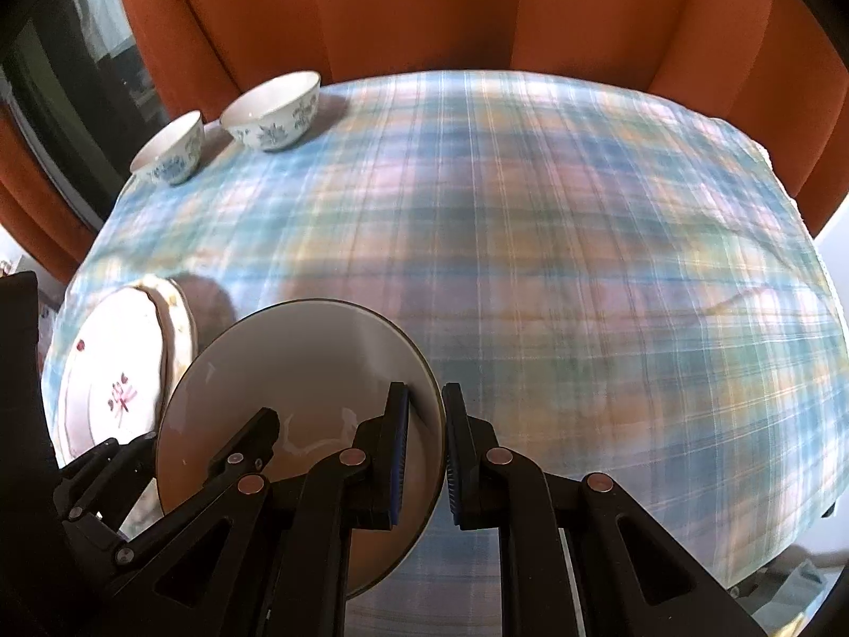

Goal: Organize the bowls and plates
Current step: 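Carry the white bowl with the right gripper toward the plate stack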

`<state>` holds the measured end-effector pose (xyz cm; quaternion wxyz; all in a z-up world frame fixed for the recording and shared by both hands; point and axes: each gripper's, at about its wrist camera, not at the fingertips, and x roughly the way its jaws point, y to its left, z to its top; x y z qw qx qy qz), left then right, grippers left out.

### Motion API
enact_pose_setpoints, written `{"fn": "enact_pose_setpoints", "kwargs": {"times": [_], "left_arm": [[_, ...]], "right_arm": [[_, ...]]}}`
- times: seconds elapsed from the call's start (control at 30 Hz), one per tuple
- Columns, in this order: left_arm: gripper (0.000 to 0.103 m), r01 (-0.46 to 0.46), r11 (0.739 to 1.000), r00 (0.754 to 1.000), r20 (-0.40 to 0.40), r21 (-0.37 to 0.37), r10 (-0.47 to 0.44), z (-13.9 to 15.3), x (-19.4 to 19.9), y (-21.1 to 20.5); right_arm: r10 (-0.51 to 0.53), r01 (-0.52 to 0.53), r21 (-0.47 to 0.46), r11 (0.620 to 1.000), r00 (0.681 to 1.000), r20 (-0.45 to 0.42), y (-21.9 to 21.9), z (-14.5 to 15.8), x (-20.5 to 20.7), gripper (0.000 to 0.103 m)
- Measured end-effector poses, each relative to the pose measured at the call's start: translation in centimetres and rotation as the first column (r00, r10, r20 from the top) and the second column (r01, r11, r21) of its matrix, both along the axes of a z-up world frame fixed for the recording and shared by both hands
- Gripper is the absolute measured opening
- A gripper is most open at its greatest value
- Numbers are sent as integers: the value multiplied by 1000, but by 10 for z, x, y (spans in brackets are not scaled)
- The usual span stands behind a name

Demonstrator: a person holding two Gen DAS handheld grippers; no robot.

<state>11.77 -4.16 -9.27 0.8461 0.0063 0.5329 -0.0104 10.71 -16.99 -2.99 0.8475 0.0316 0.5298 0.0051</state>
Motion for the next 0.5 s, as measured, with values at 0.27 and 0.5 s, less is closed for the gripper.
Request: {"fn": "enact_pose_setpoints", "kwargs": {"times": [0.27, 0.5], "left_arm": [[31, 6, 999, 1000, -4, 33, -6, -7, -10, -10], [37, 29, 999, 999, -36, 35, -28, -13, -16, -13]], "right_arm": [[21, -21, 21, 1000, 1000, 0, -7, -9, -9, 18], [14, -12, 51, 999, 999, -41, -11, -19, -15, 21]]}}
